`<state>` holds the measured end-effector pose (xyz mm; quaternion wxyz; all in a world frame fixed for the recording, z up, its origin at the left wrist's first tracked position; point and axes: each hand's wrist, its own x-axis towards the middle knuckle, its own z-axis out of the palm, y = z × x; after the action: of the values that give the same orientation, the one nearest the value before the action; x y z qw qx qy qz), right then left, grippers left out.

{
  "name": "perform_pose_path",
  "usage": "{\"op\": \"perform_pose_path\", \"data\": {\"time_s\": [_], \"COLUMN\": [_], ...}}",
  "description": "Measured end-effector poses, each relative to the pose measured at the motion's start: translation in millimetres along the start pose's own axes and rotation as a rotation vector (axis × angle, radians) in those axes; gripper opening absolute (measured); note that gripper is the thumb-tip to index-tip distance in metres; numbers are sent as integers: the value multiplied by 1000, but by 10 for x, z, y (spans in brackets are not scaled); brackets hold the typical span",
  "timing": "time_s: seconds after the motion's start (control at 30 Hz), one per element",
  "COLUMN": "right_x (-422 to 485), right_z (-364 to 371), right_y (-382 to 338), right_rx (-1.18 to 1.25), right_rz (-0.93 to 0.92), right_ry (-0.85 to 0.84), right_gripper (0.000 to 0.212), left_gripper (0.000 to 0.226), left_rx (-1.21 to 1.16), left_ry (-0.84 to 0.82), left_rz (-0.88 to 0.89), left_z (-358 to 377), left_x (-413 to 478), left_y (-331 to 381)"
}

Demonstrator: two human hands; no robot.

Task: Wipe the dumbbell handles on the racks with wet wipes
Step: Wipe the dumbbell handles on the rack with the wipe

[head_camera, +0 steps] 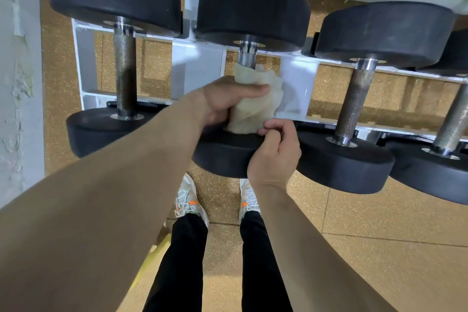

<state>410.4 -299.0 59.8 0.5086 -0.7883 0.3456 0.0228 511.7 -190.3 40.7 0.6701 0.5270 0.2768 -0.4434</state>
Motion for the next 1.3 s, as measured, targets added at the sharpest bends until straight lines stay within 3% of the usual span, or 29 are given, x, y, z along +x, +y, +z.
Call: {"op": "perform_pose_path", "data": {"time_s": [0.07,0.2,0.37,0.53,0.7,0.8,0.93,1.0,1.13,1.3], "right_x": [12,2,10,25,34,32,25,24,30,21], "right_z": [3,-3,7,-9,2,-3,-2,6,8,14], "right_y": [4,-2,1,-6,19,31,22,16,27,31], "right_rx": [-16,-40,-47,-76,-77,-78,-82,-74,-60,-61], "right_rz": [-11,-25,-56,-51,-53,-56,-71,-73,-104,-93], "right_ry": [-8,-19,-34,-51,-57,-57,-54,-50,-49,30], "right_gripper": [23,25,40,24,24,24,26,26,31,32], "left_gripper": [46,31,37,31,31,30,64,67,51,29], "left_rx": [3,42,-5,109,308,360,470,442,338,232], "left_ry": [-28,144,252,266,381,550,916,887,522,505], "left_rz": [-9,69,134,104,150,156,308,312,-33,-28], "left_z": [-21,-30,-232,-361,-379,-213,34,194,425,376], "left_x": [7,-84,-212,-201,-207,-258,-444,-497,-306,-33], "left_y": [9,-36,-60,-37,6,25,-91,-121,38,48]}}
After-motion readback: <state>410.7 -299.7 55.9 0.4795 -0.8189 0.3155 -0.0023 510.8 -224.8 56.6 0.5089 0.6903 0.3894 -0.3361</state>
